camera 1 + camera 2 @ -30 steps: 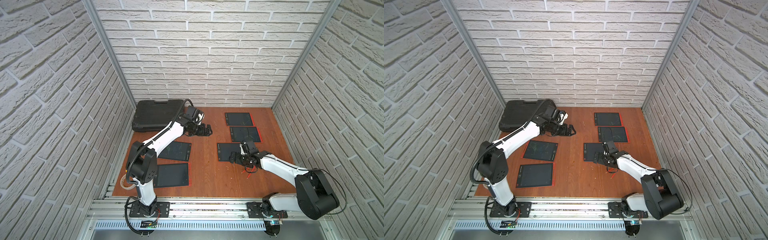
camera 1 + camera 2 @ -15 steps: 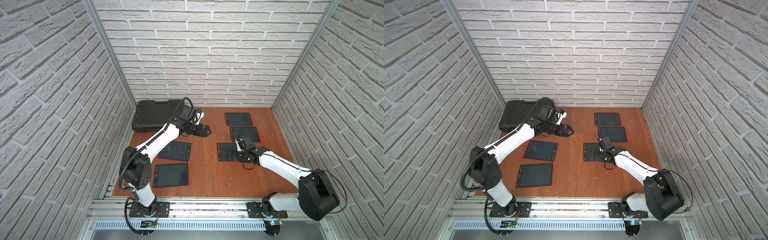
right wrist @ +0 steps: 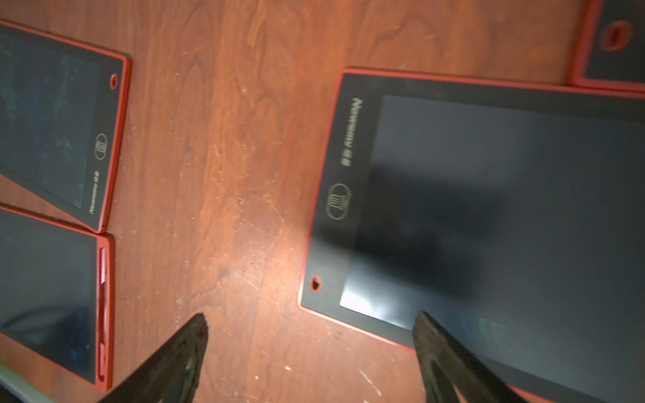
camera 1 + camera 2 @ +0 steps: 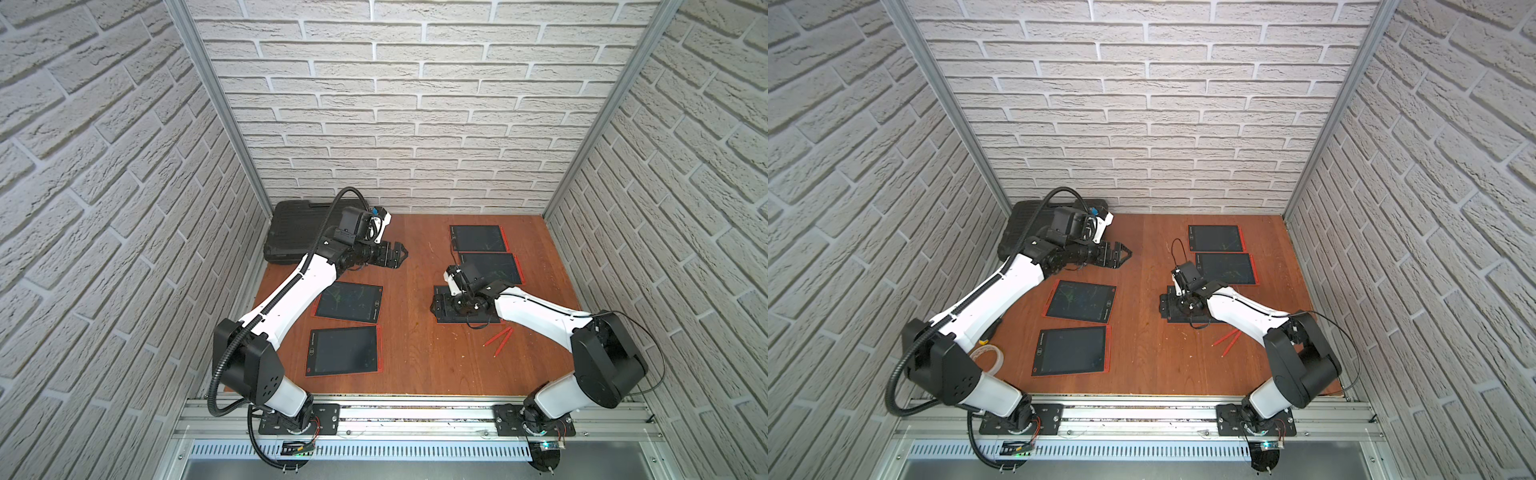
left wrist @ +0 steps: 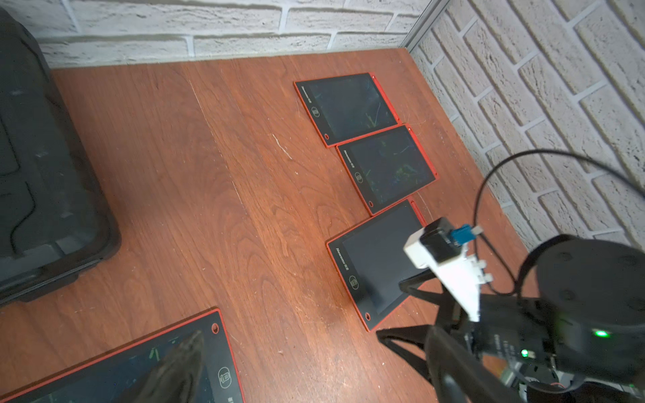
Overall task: Place the stylus back onto the writing tablet
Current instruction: Move the writing tablet to the center of the board.
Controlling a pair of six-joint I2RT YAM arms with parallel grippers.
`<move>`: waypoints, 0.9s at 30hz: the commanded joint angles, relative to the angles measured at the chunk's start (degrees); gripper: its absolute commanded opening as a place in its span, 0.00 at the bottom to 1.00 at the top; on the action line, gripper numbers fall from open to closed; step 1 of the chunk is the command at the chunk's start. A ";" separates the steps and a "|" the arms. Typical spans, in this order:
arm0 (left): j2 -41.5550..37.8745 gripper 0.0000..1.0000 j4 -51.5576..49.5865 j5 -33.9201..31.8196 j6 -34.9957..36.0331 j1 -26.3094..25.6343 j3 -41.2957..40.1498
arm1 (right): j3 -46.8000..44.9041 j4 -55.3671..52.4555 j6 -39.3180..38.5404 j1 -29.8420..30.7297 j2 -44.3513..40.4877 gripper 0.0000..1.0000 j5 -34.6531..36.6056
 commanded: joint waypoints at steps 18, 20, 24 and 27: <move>-1.81 0.98 2.73 0.71 -0.10 0.42 -1.67 | 13.68 0.66 8.62 7.42 14.85 0.93 4.20; -1.84 0.98 2.80 0.80 -0.23 0.35 -1.67 | 14.50 -0.37 8.64 7.51 15.83 0.92 4.36; -1.60 0.98 2.90 1.24 -0.58 0.37 -1.71 | 15.31 -2.47 8.93 7.44 16.89 0.93 6.00; -1.51 0.98 2.99 1.42 -0.79 0.35 -1.76 | 16.46 -4.62 8.32 7.42 18.02 0.93 6.48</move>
